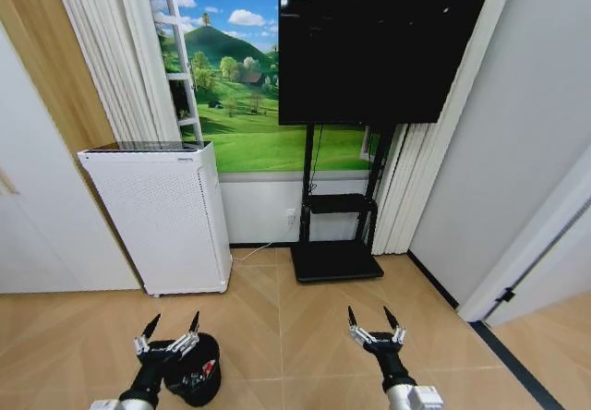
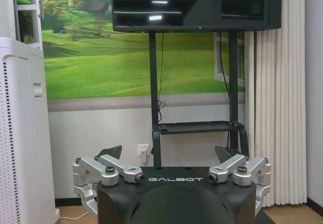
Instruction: Pick up the trash bin and place the garbage on the floor into it.
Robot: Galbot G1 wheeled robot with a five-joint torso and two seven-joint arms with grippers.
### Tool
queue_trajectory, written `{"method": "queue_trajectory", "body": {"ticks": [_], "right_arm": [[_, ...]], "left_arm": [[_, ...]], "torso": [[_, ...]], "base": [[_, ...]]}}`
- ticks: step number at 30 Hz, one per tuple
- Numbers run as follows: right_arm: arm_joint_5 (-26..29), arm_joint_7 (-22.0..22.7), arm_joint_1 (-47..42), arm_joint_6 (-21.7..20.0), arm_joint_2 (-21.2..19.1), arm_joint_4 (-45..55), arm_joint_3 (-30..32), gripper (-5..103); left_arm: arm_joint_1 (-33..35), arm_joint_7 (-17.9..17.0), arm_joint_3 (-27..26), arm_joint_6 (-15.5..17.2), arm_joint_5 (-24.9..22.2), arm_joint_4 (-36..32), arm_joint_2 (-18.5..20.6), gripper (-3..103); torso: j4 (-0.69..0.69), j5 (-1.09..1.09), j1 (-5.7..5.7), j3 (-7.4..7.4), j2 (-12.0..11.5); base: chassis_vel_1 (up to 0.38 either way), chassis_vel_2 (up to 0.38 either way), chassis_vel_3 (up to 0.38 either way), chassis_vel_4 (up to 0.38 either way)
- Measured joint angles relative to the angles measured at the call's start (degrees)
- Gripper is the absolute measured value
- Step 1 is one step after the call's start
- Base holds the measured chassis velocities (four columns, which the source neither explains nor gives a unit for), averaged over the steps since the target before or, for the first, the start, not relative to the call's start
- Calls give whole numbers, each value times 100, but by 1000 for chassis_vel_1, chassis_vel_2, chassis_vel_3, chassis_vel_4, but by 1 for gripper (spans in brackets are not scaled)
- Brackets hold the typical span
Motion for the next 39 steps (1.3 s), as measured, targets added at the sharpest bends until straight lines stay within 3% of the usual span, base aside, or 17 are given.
{"method": "queue_trajectory", "body": {"ticks": [39], "right_arm": [[0, 0, 0, 0, 0, 0, 0, 100]], "left_arm": [[0, -1, 0, 1, 0, 0, 0, 100]], "torso": [[-1, 0, -1, -1, 0]], "base": [[247, -246, -242, 246]]}}
